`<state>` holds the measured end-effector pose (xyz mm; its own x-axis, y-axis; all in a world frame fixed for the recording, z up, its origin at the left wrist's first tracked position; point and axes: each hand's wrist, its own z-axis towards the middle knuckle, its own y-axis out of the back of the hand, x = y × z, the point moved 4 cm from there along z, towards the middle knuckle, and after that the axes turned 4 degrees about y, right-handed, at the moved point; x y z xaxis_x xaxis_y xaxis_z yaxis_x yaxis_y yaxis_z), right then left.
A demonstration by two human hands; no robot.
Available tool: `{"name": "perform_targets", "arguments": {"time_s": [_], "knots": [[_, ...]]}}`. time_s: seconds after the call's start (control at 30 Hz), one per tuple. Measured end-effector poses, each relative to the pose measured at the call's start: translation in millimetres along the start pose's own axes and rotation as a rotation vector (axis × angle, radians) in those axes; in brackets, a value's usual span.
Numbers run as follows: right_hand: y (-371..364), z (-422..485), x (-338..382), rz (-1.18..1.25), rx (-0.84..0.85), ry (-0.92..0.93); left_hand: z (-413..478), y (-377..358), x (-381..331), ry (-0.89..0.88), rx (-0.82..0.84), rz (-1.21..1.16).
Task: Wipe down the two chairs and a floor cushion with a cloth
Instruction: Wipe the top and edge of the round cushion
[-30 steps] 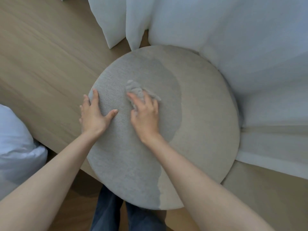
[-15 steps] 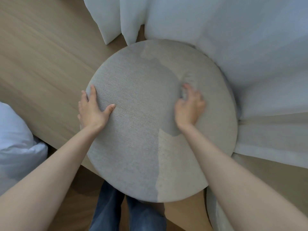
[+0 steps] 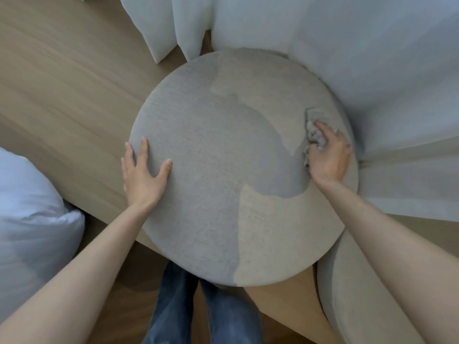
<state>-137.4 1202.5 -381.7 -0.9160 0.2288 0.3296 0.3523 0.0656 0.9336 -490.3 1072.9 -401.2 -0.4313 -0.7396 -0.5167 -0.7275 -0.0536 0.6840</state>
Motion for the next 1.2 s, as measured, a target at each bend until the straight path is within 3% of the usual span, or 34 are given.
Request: {"name": "perform_targets", "arguments": {"time_s": [0.1, 0.27, 0.4, 0.47, 0.57, 0.67, 0.73, 0.9, 1.03, 1.1, 1.2], "knots": [[-23.3, -34.2, 36.6, 0.070, -0.007, -0.007, -21.7, 1.0, 16.3, -0.010, 0.020, -0.033], [-72.8, -153.4, 127.5, 0.207, 0.236, 0.352, -38.2, -2.0, 23.7, -0.032, 0.017, -0.021], [-66.8, -162.7, 125.5, 0.176, 0.329, 0.586, -36.3, -3.0, 24.5, -0.021, 0.018, -0.050], [-50.6, -131.5, 94.3, 0.130, 0.266, 0.536, -36.7, -2.4, 26.2, -0.027, 0.032, -0.064], [-17.4, -74.8, 22.8, 0.037, 0.067, 0.230, -41.3, -2.0, 29.6, -0.021, 0.032, -0.102], [-8.3, -57.1, -7.4, 0.021, -0.026, -0.036, -58.8, -3.5, 40.4, 0.060, -0.008, -0.142], [-24.2, -78.7, 16.8, 0.065, -0.024, -0.024, -76.1, -8.4, 47.9, 0.095, -0.007, -0.156], [-74.1, -203.3, 103.2, 0.257, 0.222, 0.306, -88.8, -17.5, 49.4, 0.128, 0.062, -0.175], [-62.0, -191.8, 86.9, 0.247, 0.291, 0.454, -87.9, -15.3, 52.5, 0.112, 0.101, -0.167], [-43.3, -153.3, 50.8, 0.177, 0.198, 0.378, -89.2, -14.4, 56.1, 0.090, 0.118, -0.159], [-1.4, -102.7, -23.5, 0.088, -0.034, 0.001, -90.6, -14.6, 60.3, 0.055, 0.123, -0.154]]}}
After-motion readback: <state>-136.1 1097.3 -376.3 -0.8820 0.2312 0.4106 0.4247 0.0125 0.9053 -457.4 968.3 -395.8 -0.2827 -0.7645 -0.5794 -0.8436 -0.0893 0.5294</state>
